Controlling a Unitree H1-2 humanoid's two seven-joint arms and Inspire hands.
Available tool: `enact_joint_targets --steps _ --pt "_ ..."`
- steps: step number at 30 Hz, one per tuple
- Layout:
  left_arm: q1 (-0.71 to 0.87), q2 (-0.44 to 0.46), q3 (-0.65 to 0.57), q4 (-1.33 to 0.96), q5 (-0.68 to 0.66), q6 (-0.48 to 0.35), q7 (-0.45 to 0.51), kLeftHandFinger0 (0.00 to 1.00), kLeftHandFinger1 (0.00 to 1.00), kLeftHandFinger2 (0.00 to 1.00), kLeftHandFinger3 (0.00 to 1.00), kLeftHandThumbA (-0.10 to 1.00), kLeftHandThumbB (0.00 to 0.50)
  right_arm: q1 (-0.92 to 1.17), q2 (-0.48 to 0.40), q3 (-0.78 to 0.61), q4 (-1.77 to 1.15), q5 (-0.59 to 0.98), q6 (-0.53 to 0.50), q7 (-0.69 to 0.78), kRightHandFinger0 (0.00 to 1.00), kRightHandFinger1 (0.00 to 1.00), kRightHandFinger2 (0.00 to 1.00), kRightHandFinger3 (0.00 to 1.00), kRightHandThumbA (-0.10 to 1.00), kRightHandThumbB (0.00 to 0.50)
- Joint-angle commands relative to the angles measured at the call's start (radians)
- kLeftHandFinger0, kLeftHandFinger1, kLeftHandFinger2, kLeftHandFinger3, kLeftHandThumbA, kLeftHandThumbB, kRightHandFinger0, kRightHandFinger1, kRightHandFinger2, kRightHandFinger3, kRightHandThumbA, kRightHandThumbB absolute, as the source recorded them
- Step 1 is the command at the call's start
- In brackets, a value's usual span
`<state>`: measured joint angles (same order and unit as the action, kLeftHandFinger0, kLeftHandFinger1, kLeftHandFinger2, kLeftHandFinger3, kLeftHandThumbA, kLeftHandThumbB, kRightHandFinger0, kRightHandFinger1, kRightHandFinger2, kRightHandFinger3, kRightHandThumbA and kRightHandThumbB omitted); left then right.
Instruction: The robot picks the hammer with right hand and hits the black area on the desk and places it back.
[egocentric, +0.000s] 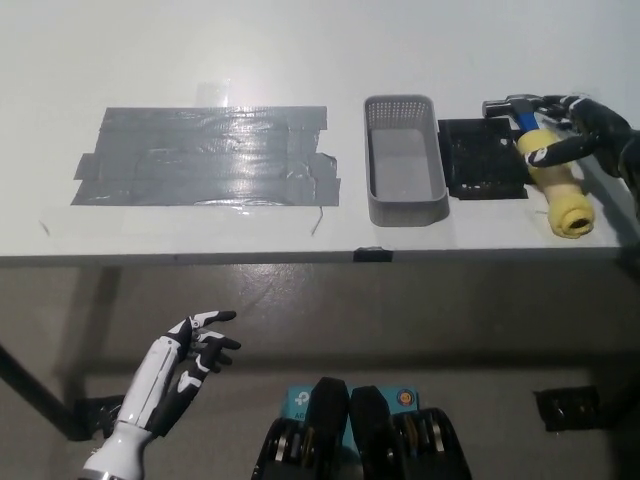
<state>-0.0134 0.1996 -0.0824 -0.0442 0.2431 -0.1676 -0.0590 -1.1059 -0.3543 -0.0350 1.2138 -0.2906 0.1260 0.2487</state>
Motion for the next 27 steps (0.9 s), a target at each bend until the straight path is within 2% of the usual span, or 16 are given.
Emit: enact_joint_targets --steps 1,5,7,8,11,12,13,14,15,16,17,19,20,23,24,27 --pt "-0.006 0.009 0.010 -0.033 -0.013 -0.030 0.002 0.48 0.48 0.54 0.74 0.97 0.063 -0.020 -0.010 0.001 -0.034 0.024 -0.095 -0.152 1.00 1.00 1.00 1.00 1.00 0.373" --pt "-0.004 0.009 0.011 -0.041 -0.015 -0.025 0.000 0.47 0.48 0.54 0.74 0.96 0.062 -0.018 -0.023 -0.027 -0.092 0.033 -0.176 -0.285 1.00 1.00 1.00 1.00 1.00 0.367" --pt "-0.010 0.010 0.011 -0.031 -0.014 -0.037 0.004 0.47 0.48 0.54 0.75 0.95 0.052 -0.032 -0.033 -0.040 -0.120 0.033 -0.225 -0.346 1.00 1.00 1.00 1.00 1.00 0.333" --pt "-0.013 0.010 0.011 -0.034 -0.009 -0.031 0.004 0.48 0.49 0.55 0.76 0.94 0.047 -0.038 -0.047 -0.042 -0.177 0.016 -0.201 -0.369 1.00 1.00 1.00 1.00 1.00 0.362" --pt "-0.030 0.009 0.012 -0.029 0.013 -0.038 0.017 0.54 0.54 0.58 0.80 0.90 0.026 -0.064 -0.069 -0.068 -0.290 -0.011 -0.234 -0.486 1.00 1.00 1.00 1.00 1.00 0.390" --pt "-0.033 0.009 0.012 -0.031 0.017 -0.030 0.017 0.64 0.62 0.64 0.85 0.91 0.035 -0.064 -0.074 -0.097 -0.372 0.005 -0.234 -0.487 1.00 1.00 1.00 1.00 1.00 0.388" --pt "-0.037 0.009 0.012 -0.032 0.018 -0.026 0.016 0.65 0.63 0.64 0.86 0.91 0.035 -0.065 -0.076 -0.107 -0.400 0.011 -0.234 -0.485 1.00 1.00 1.00 1.00 1.00 0.389" --pt "-0.042 0.006 0.013 -0.032 0.011 -0.021 0.014 0.76 0.77 0.78 0.94 0.92 0.080 -0.041 -0.071 -0.152 -0.571 0.051 -0.196 -0.440 1.00 1.00 1.00 1.00 1.00 0.394" --pt "-0.043 0.004 0.014 -0.033 0.004 -0.019 0.012 0.79 0.81 0.81 0.96 0.92 0.089 -0.021 -0.065 -0.171 -0.679 0.065 -0.162 -0.410 1.00 1.00 1.00 1.00 1.00 0.396" --pt "-0.041 -0.001 0.018 -0.040 -0.016 -0.011 0.007 0.85 0.89 0.89 1.00 0.92 0.099 0.016 -0.056 -0.184 -0.829 0.082 -0.095 -0.359 1.00 1.00 1.00 1.00 1.00 0.435" --pt "-0.054 -0.008 0.025 -0.038 -0.041 0.002 0.004 0.92 0.98 0.99 1.00 0.92 0.123 0.049 -0.049 -0.182 -0.973 0.107 -0.076 -0.303 1.00 1.00 1.00 1.00 1.00 0.419" --pt "-0.059 -0.012 0.030 -0.044 -0.055 0.010 0.003 1.00 1.00 1.00 1.00 0.97 0.119 0.141 -0.014 -0.170 -1.227 0.139 -0.027 -0.248 1.00 1.00 1.00 1.00 1.00 0.412" --pt "-0.061 -0.014 0.030 -0.045 -0.058 0.009 0.003 1.00 1.00 1.00 1.00 0.99 0.113 0.227 0.034 -0.158 -1.374 0.172 -0.026 -0.242 1.00 1.00 1.00 1.00 1.00 0.375" --pt "-0.073 -0.023 0.021 -0.030 -0.062 0.012 -0.001 1.00 1.00 1.00 1.00 1.00 0.131 0.399 0.096 -0.116 -1.577 0.196 -0.042 -0.237 1.00 1.00 1.00 1.00 1.00 0.345" --pt "-0.072 -0.023 0.016 -0.027 -0.056 0.021 -0.006 1.00 1.00 1.00 1.00 1.00 0.142 0.526 0.131 -0.062 -1.651 0.173 -0.108 -0.241 1.00 1.00 1.00 1.00 1.00 0.326" --pt "-0.072 -0.024 0.014 -0.027 -0.070 0.043 -0.020 1.00 1.00 1.00 1.00 1.00 0.158 0.724 0.185 0.041 -1.744 0.109 -0.181 -0.239 1.00 1.00 1.00 1.00 1.00 0.326"
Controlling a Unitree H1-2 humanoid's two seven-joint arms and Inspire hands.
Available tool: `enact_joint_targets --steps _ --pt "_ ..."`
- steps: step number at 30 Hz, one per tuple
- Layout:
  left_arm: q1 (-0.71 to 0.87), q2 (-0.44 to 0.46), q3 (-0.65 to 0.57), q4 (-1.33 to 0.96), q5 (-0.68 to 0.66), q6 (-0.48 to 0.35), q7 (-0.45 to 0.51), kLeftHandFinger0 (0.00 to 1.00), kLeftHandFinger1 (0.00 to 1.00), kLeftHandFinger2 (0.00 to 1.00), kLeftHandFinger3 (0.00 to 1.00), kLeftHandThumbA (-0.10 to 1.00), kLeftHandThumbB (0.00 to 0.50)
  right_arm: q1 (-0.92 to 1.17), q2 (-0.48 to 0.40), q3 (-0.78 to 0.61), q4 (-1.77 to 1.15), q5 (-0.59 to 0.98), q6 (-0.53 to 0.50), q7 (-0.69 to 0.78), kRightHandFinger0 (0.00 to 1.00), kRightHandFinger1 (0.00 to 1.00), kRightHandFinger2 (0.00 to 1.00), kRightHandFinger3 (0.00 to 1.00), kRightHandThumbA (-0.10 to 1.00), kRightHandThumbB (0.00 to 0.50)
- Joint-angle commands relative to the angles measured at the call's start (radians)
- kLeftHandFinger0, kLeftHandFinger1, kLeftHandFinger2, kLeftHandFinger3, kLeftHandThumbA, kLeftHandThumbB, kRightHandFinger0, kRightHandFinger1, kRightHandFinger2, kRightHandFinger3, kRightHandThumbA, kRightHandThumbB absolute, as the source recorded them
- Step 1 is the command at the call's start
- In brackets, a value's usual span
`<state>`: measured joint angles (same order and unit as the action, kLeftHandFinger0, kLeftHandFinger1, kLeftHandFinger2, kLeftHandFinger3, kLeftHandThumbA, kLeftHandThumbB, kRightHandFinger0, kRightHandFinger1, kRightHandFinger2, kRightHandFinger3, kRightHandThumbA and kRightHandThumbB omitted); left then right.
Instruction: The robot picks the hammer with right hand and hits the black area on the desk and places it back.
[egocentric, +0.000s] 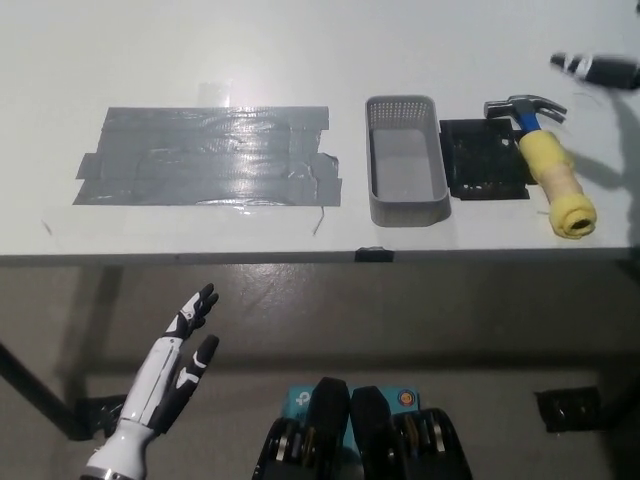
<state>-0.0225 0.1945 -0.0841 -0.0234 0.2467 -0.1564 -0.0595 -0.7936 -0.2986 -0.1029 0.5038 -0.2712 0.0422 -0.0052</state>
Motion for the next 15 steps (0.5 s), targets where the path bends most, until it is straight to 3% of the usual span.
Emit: enact_joint_targets --steps 1,7,10,15 --pt "-0.063 -0.022 0.018 -0.045 -0.085 0.037 -0.021 1.00 1.00 1.00 1.00 1.00 0.168 0.467 0.147 0.135 -1.041 0.080 -0.122 0.012 1.00 1.00 1.00 1.00 1.00 0.344" --pt "-0.057 -0.029 0.012 -0.033 -0.075 0.027 -0.015 1.00 1.00 1.00 1.00 1.00 0.179 0.695 0.230 0.211 -0.972 0.100 -0.289 -0.013 1.00 1.00 1.00 1.00 1.00 0.290" --pt "-0.048 -0.031 0.008 -0.024 -0.082 0.007 -0.016 1.00 1.00 1.00 1.00 1.00 0.179 0.762 0.259 0.213 -0.900 0.110 -0.311 -0.018 1.00 1.00 1.00 1.00 1.00 0.298" --pt "-0.027 -0.028 0.004 -0.022 -0.074 0.008 -0.017 1.00 1.00 1.00 1.00 1.00 0.179 0.818 0.273 0.213 -0.705 0.078 -0.391 -0.035 1.00 1.00 1.00 1.00 1.00 0.253"
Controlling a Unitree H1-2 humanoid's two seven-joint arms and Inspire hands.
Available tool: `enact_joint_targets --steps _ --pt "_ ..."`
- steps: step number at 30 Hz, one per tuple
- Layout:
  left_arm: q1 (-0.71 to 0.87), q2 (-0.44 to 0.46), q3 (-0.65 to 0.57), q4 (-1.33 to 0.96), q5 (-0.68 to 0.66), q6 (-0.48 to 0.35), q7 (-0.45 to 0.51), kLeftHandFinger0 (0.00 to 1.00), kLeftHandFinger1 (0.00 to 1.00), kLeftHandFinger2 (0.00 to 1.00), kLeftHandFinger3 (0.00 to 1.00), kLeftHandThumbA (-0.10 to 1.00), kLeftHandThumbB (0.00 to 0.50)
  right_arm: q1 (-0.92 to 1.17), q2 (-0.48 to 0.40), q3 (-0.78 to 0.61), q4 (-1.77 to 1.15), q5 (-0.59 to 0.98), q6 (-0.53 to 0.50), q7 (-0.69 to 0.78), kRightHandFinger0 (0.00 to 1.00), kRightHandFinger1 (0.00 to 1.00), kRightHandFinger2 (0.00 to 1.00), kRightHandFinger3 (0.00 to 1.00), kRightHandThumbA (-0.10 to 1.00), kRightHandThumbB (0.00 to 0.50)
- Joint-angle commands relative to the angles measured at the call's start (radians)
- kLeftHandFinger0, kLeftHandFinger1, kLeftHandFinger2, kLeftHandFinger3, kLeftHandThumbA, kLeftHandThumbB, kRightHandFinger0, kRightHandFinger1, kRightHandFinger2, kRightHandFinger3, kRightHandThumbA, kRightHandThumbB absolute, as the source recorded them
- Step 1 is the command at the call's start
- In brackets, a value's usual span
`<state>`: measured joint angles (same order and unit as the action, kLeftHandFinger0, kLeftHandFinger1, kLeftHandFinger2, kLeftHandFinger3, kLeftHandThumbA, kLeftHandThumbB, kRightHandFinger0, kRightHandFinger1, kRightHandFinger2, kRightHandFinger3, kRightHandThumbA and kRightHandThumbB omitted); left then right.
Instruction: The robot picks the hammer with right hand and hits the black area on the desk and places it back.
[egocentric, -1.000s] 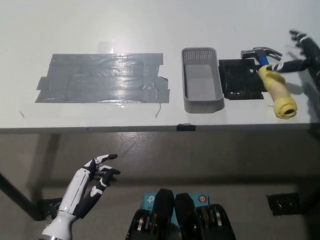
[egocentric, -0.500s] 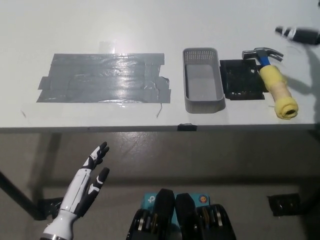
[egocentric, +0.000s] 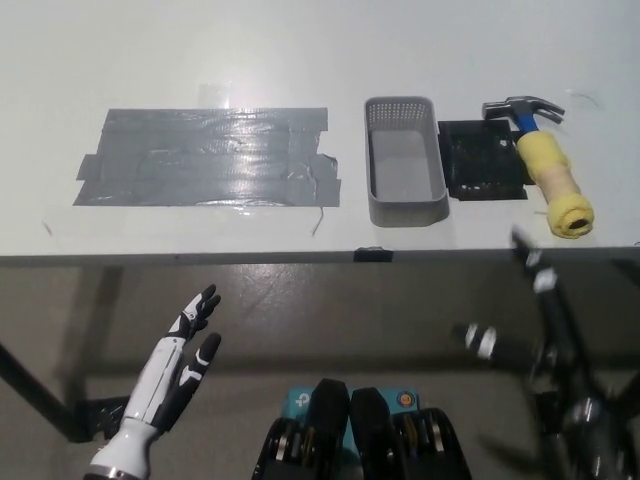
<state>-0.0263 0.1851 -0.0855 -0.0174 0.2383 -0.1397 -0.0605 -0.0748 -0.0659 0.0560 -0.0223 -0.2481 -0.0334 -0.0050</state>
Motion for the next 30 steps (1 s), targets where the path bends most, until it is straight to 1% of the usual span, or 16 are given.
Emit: enact_joint_targets --steps 1,2,3,4,5,7,11,14,17,18,21,22,25,28,29,30 --pt "-0.025 -0.019 0.005 -0.025 -0.066 -0.012 -0.016 1.00 1.00 1.00 1.00 1.00 0.182 0.095 0.040 0.048 -0.151 0.058 -0.314 -0.033 1.00 1.00 1.00 1.00 1.00 0.263" --pt "-0.027 -0.019 0.005 -0.022 -0.066 -0.017 -0.015 1.00 1.00 1.00 1.00 1.00 0.177 0.092 0.038 0.042 -0.123 0.063 -0.286 -0.027 1.00 1.00 1.00 1.00 1.00 0.277" --pt "-0.028 -0.019 0.005 -0.022 -0.066 -0.015 -0.015 1.00 1.00 1.00 1.00 1.00 0.182 0.091 0.038 0.040 -0.119 0.061 -0.279 -0.027 1.00 1.00 1.00 1.00 1.00 0.286" --pt "-0.030 -0.017 0.005 -0.023 -0.063 -0.012 -0.016 1.00 1.00 1.00 1.00 1.00 0.175 0.089 0.038 0.038 -0.115 0.057 -0.272 -0.026 1.00 1.00 1.00 1.00 1.00 0.237" --pt "-0.031 -0.018 0.005 -0.024 -0.062 -0.010 -0.014 1.00 1.00 1.00 1.00 1.00 0.170 0.077 0.032 0.030 -0.079 0.060 -0.261 -0.022 1.00 1.00 1.00 1.00 1.00 0.299" --pt "-0.032 -0.020 0.007 -0.024 -0.060 -0.011 -0.010 1.00 1.00 1.00 1.00 1.00 0.162 0.068 0.025 0.025 -0.046 0.057 -0.256 -0.018 1.00 1.00 1.00 1.00 1.00 0.304" --pt "-0.037 -0.019 0.011 -0.023 -0.068 -0.008 -0.011 1.00 1.00 1.00 1.00 1.00 0.165 0.046 0.004 0.019 0.005 0.049 -0.245 -0.009 1.00 1.00 1.00 1.00 1.00 0.288" --pt "-0.035 -0.021 0.013 -0.032 -0.074 -0.003 -0.012 1.00 1.00 1.00 1.00 1.00 0.151 0.041 -0.004 0.021 0.005 0.037 -0.221 -0.004 1.00 1.00 1.00 1.00 1.00 0.298" --pt "-0.036 -0.023 0.014 -0.034 -0.083 -0.003 -0.012 1.00 1.00 1.00 1.00 1.00 0.148 0.040 -0.009 0.024 0.010 0.036 -0.225 -0.005 1.00 1.00 1.00 1.00 1.00 0.277" --pt "-0.037 -0.022 0.015 -0.029 -0.083 -0.011 -0.010 1.00 1.00 1.00 1.00 1.00 0.140 0.041 -0.011 0.026 0.003 0.032 -0.212 -0.002 1.00 1.00 1.00 1.00 1.00 0.276" --pt "-0.037 -0.016 0.015 -0.032 -0.079 -0.013 -0.009 1.00 1.00 1.00 1.00 1.00 0.125 0.036 -0.013 0.029 0.008 0.031 -0.215 -0.002 1.00 1.00 1.00 1.00 1.00 0.278" --pt "-0.037 -0.016 0.015 -0.032 -0.080 -0.014 -0.009 1.00 1.00 1.00 1.00 1.00 0.126 0.036 -0.013 0.029 0.007 0.031 -0.211 -0.001 1.00 1.00 1.00 1.00 1.00 0.288" --pt "-0.035 -0.016 0.013 -0.035 -0.075 -0.006 -0.009 1.00 1.00 1.00 1.00 1.00 0.134 0.039 -0.015 0.031 0.003 0.042 -0.201 0.009 1.00 1.00 1.00 1.00 1.00 0.278" --pt "-0.035 -0.013 0.013 -0.036 -0.070 -0.009 -0.007 1.00 1.00 1.00 1.00 1.00 0.127 0.036 -0.015 0.033 0.000 0.043 -0.192 0.015 1.00 1.00 1.00 1.00 1.00 0.283" --pt "-0.036 -0.013 0.014 -0.033 -0.067 -0.011 -0.004 1.00 1.00 1.00 1.00 1.00 0.133 0.036 -0.016 0.035 -0.003 0.039 -0.185 0.016 1.00 1.00 1.00 1.00 1.00 0.289" --pt "-0.038 -0.014 0.015 -0.030 -0.069 -0.015 -0.003 1.00 1.00 1.00 1.00 1.00 0.126 0.033 -0.017 0.035 -0.002 0.040 -0.185 0.018 1.00 1.00 1.00 1.00 1.00 0.286"
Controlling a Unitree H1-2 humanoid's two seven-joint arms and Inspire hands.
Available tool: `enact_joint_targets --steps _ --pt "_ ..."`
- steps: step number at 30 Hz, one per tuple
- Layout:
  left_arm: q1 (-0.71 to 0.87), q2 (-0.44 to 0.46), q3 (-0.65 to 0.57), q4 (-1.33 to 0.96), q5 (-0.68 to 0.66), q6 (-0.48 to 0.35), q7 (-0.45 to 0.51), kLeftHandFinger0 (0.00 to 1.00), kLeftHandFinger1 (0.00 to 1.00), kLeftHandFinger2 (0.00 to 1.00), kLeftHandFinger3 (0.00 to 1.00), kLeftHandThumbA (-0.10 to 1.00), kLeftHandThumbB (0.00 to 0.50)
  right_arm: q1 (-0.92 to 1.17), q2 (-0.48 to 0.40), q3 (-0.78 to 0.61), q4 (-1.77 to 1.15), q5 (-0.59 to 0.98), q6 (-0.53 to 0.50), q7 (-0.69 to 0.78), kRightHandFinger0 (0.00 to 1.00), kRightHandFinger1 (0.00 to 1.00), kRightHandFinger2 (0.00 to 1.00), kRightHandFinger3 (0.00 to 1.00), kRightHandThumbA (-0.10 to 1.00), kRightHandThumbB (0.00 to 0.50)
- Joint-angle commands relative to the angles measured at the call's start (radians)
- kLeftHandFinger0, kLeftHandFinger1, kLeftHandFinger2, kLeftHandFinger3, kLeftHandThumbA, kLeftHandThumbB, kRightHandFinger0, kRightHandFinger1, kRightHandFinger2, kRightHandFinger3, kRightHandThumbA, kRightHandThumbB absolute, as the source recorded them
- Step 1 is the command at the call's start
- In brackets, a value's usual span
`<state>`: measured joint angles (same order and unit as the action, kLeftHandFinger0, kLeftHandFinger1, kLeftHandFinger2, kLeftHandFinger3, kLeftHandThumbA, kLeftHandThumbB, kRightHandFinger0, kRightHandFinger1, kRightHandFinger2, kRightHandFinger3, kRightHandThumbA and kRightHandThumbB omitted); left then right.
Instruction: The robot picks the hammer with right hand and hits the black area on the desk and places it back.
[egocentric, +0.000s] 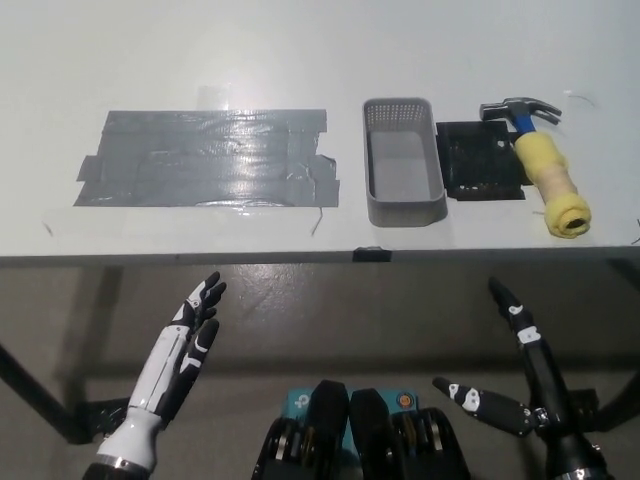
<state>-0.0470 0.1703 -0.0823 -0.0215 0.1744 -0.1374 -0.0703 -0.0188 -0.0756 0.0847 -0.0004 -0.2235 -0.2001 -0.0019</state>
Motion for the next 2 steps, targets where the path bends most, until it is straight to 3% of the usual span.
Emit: enact_joint_targets --steps 1,2 --pt "-0.017 0.002 0.011 -0.027 -0.006 -0.015 0.005 1.00 1.00 1.00 1.00 1.00 0.126 -0.023 -0.009 0.007 -0.023 0.014 -0.019 0.015 1.00 1.00 1.00 1.00 1.00 0.280" --pt "-0.015 0.001 0.011 -0.029 -0.006 -0.013 0.005 1.00 1.00 1.00 1.00 1.00 0.126 -0.022 -0.009 0.007 -0.024 0.013 -0.019 0.015 1.00 1.00 1.00 1.00 1.00 0.279"
